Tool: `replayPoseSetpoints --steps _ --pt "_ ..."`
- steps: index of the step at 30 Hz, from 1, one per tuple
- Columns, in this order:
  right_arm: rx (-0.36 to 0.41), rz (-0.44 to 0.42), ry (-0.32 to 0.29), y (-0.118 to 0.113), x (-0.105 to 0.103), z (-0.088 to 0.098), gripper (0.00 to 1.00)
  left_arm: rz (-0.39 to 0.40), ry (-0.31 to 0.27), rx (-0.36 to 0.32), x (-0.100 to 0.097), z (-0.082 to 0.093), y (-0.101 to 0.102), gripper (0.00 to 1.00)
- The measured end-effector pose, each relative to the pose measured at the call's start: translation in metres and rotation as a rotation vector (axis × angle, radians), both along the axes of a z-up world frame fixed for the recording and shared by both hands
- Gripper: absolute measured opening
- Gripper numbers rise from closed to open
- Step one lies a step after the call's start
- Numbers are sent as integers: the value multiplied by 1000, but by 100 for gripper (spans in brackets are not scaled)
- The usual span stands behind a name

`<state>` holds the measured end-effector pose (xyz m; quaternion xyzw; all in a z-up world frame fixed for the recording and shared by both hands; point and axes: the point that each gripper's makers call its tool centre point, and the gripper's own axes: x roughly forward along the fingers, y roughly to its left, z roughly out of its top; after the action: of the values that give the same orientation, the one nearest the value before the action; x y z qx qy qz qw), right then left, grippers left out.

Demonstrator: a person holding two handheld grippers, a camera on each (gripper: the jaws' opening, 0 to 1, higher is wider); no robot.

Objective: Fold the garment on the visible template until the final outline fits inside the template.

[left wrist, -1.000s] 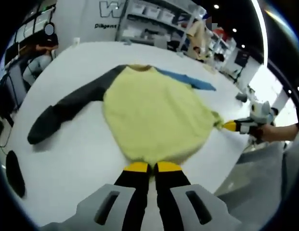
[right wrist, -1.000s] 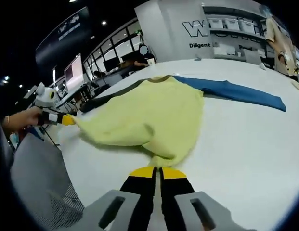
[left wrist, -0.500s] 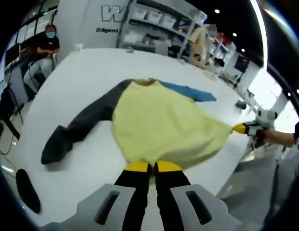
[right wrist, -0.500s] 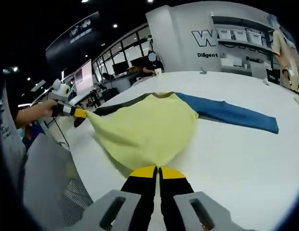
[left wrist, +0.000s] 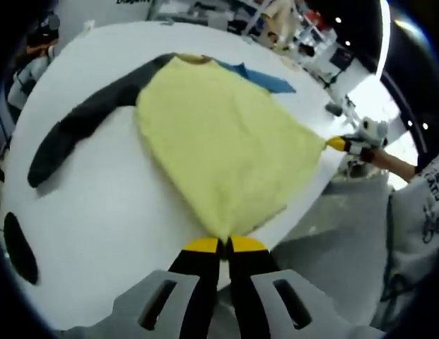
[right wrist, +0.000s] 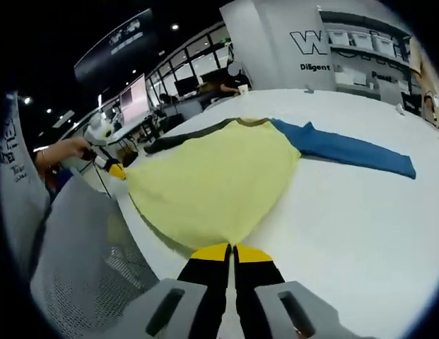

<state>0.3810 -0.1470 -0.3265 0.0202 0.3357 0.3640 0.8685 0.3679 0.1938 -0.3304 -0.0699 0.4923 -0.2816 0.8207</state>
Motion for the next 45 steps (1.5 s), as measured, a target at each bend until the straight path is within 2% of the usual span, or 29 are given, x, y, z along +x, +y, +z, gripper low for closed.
replayPoseSetpoints --steps 1,2,3,5,6,8,9,11,12,13,15,18,19,20,21,24,27,29,30,32,33,34,35,36,38,40,41,44,45 --pt "-10 3 14 0 -3 -5 0 -80 45 24 -16 -12 0 2" --pt "-15 5 20 0 -4 -10 0 -110 67 34 -22 -17 1 2" --pt "-100 79 36 0 -17 -26 0 -109 152 -9 -39 -28 -4 2" --pt "-103 100 35 3 -20 -29 0 -108 204 -47 -45 -31 -6 2" --pt "-102 97 37 3 -20 -29 0 -79 255 -57 -48 -38 -1 2" --pt "-86 80 45 0 -20 -27 0 -63 265 -53 -46 -36 2 2" --pt "-81 70 64 -2 -21 -32 0 -63 305 -21 -47 -44 12 2" --pt "-99 71 81 -3 -23 -40 0 -11 332 64 -50 -51 21 2" --pt "-96 76 90 -1 -26 -43 0 -9 381 78 -56 -59 24 2" --pt "-94 78 94 0 -27 -44 0 -13 393 81 -57 -60 24 2" --pt "-103 80 109 5 -33 -45 0 -17 385 75 -61 -61 16 2" --pt "-115 79 114 1 -35 -49 0 -24 386 85 -65 -63 19 2" --pt "-142 94 123 -3 -40 -52 0 -35 377 95 -67 -62 21 2" --pt "-174 115 114 -6 -42 -55 0 -60 323 132 -59 -64 30 3" --pt "-181 116 115 -6 -43 -56 0 -53 300 133 -58 -63 31 3" --pt "-173 93 124 -9 -44 -59 0 -47 289 171 -65 -63 36 1" --pt "-170 68 100 -10 -39 -55 2 -30 271 209 -65 -61 49 0" --pt "-171 53 92 -10 -35 -54 3 -16 243 269 -62 -62 64 0" --pt "-179 42 88 -10 -33 -52 4 -8 194 338 -55 -63 76 0" --pt "-190 32 82 -12 -28 -54 5 17 150 386 -47 -62 87 1" --pt "-182 14 73 -12 -21 -53 6 83 76 415 -29 -61 104 2" --pt "-177 9 70 -11 -19 -52 6 103 55 413 -24 -59 105 4" --pt "-175 8 63 -9 -16 -50 7 116 28 414 -18 -57 107 7" --pt "-175 11 55 -8 -14 -48 8 103 -38 425 -7 -55 111 11" --pt "-174 9 43 -6 -8 -45 10 98 -114 439 3 -52 113 19" --pt "-167 -1 24 -5 -1 -41 17 106 -111 438 4 -53 114 28" --pt "-165 -5 15 -4 1 -39 22 99 -137 457 10 -52 116 35" --pt "-168 -11 -12 -3 8 -34 34 112 -304 565 34 -36 125 56" --pt "-176 -9 -20 -3 9 -32 34 128 -306 575 35 -35 128 60"
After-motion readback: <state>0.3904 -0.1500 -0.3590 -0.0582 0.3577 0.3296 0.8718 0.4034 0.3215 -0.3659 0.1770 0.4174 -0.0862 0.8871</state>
